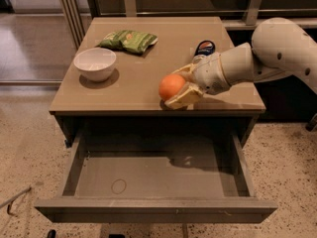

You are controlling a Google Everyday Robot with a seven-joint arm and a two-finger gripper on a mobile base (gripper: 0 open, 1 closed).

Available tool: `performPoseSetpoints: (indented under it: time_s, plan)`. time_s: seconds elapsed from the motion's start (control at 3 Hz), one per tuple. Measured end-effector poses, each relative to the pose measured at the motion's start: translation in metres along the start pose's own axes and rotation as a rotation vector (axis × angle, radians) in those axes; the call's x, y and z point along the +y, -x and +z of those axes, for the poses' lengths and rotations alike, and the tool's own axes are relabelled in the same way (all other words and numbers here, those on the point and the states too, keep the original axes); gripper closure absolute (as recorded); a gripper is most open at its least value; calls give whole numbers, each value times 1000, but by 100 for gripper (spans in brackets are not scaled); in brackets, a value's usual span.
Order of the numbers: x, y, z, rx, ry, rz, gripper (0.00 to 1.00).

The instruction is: Pick orange from top drawer and place on counter

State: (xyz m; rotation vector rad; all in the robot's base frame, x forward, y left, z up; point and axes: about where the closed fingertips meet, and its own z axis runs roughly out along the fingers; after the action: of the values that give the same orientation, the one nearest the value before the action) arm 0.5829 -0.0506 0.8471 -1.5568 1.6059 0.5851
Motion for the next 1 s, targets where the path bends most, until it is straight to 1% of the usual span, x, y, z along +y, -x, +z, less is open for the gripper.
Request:
performPoseSetpoints:
  time_s: [0.33,0.67,1.0]
  plan:
    - [-15,-5,10,-35,-25,-10,100]
    - [-26,-12,18,-59,-42,-5,100]
    - [-27,-13,19,-63,-44,-5,86]
